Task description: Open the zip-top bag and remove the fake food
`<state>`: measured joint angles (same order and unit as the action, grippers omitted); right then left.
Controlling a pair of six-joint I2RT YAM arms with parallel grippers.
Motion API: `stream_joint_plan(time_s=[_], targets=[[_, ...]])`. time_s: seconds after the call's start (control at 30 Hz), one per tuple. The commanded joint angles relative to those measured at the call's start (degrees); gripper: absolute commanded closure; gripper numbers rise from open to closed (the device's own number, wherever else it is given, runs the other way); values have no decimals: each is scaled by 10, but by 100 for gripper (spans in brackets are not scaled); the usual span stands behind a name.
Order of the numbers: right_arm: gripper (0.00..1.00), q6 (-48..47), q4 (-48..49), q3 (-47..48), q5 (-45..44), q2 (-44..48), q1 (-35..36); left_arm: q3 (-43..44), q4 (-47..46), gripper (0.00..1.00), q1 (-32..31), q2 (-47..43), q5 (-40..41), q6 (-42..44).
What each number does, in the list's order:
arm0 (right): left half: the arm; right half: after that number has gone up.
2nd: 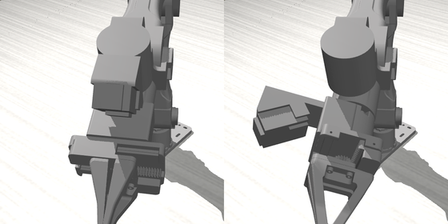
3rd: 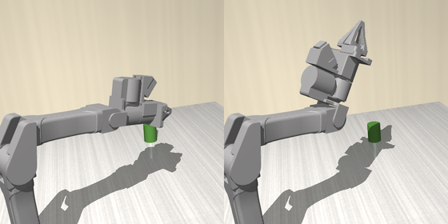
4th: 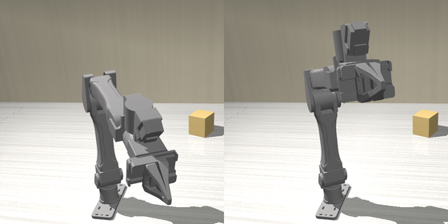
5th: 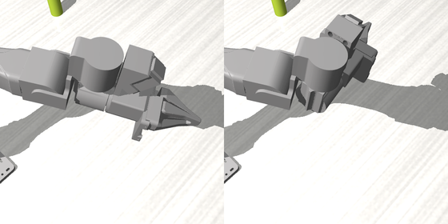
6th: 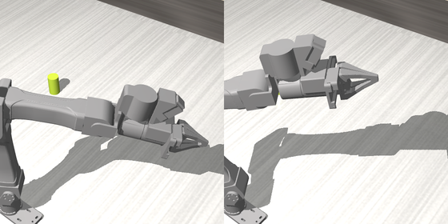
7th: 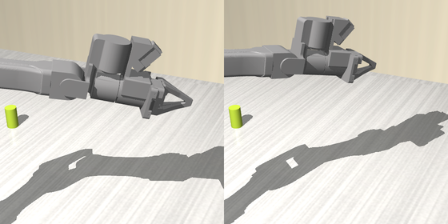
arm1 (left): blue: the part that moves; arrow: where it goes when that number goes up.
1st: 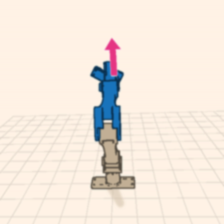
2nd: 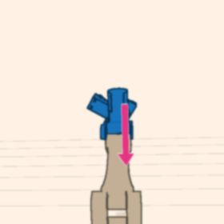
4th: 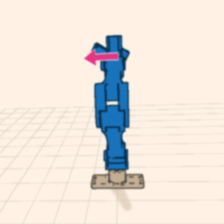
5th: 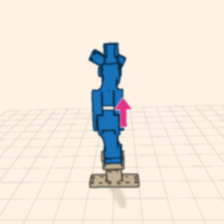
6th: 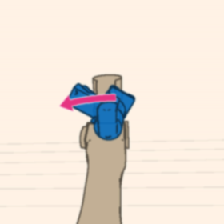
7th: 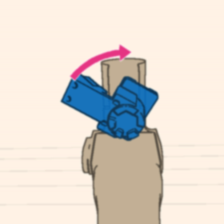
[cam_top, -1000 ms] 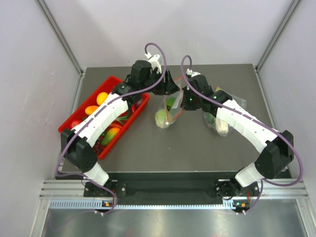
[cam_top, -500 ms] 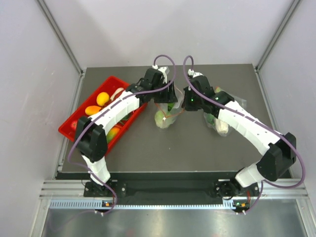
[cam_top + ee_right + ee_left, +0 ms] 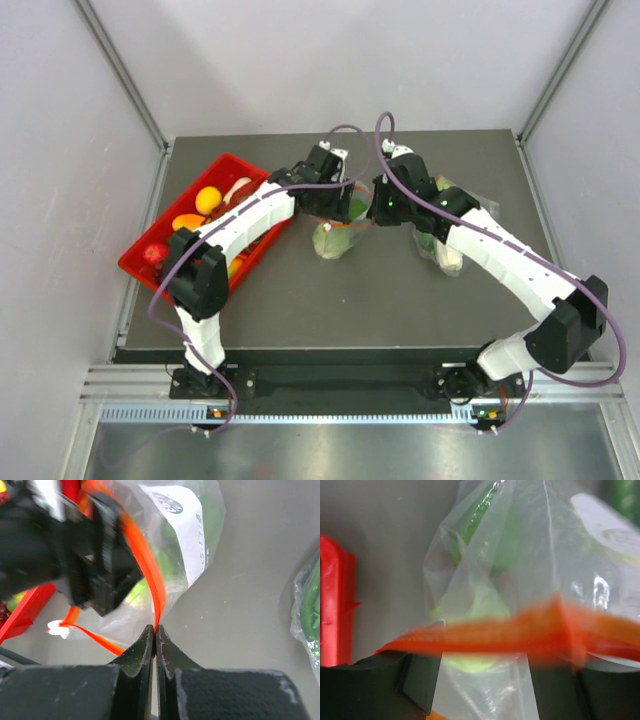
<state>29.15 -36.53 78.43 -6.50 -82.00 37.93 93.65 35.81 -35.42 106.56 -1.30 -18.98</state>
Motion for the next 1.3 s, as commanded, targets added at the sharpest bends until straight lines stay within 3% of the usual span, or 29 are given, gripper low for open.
stream_joint_plan(time_s=[0.0,0.27,0.47,0.6,0.73,0.97,1.07,1.27], targets=[[100,5,2,32,-7,5,14,41,63,29,-38,7,102,77],[100,4,-9,62,-17,3,21,73,132,26,-47,29,280,155],[100,2,-12,59,-21,1,22,72,138,24,-47,-8,329,185],[100,3,-4,58,-14,-11,23,75,155,24,-47,-17,292,185],[100,-1,8,60,-4,-24,23,70,131,21,-47,-55,152,185],[100,3,32,63,6,-40,23,81,68,18,-46,-96,-2,128],[100,6,34,62,8,-37,23,74,46,20,-46,-97,-50,109],[100,6,33,50,2,-22,23,63,52,33,-38,-51,-62,90]])
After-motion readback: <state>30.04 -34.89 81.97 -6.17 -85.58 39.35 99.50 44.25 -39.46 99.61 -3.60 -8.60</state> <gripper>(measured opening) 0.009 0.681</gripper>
